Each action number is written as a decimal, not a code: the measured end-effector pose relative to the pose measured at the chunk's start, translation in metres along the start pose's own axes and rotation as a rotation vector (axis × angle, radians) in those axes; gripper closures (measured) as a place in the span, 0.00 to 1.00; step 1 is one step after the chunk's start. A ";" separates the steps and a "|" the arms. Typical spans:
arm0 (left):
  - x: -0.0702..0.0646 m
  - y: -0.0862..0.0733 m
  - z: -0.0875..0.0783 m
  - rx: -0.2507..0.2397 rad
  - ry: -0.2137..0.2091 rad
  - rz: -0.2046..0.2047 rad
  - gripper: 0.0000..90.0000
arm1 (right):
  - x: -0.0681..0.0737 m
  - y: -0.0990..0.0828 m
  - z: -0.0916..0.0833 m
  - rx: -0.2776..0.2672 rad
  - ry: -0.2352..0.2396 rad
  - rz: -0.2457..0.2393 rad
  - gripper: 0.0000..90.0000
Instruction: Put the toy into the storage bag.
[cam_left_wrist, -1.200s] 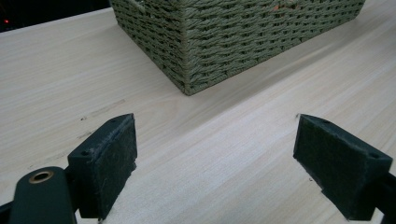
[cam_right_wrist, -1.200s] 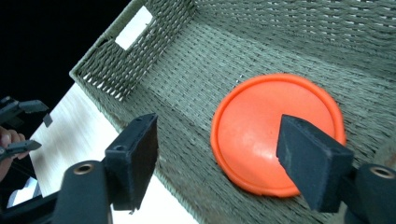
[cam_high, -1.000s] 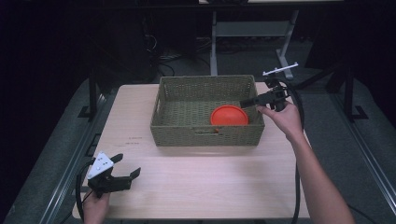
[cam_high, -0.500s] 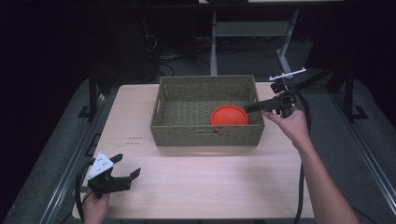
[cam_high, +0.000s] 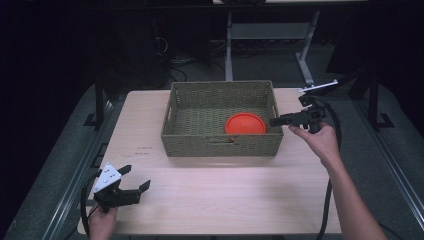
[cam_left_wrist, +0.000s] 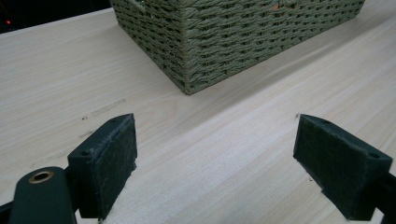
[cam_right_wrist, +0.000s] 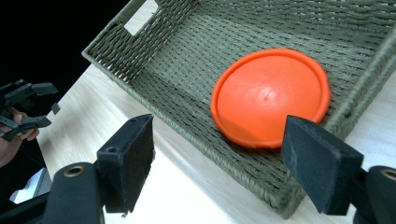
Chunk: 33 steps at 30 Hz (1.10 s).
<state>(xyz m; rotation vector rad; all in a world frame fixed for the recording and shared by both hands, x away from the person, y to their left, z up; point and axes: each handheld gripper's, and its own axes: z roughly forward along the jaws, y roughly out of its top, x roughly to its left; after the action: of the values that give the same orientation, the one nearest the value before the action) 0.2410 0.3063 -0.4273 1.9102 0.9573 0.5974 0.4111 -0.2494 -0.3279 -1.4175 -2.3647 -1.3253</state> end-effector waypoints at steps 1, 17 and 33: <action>0.000 0.000 0.000 0.000 -0.001 -0.001 0.14 | 0.000 -0.002 -0.001 0.000 0.002 -0.002 0.27; 0.000 0.000 -0.001 0.003 0.000 0.002 0.14 | -0.003 -0.025 -0.015 -0.029 0.005 0.004 0.25; -0.001 0.000 -0.001 0.008 0.004 0.006 0.14 | -0.008 -0.054 -0.025 -0.054 0.021 0.021 0.23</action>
<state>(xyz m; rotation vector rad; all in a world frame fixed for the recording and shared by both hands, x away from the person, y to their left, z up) 0.2401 0.3060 -0.4273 1.9202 0.9577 0.6021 0.3668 -0.2826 -0.3498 -1.4311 -2.3118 -1.4022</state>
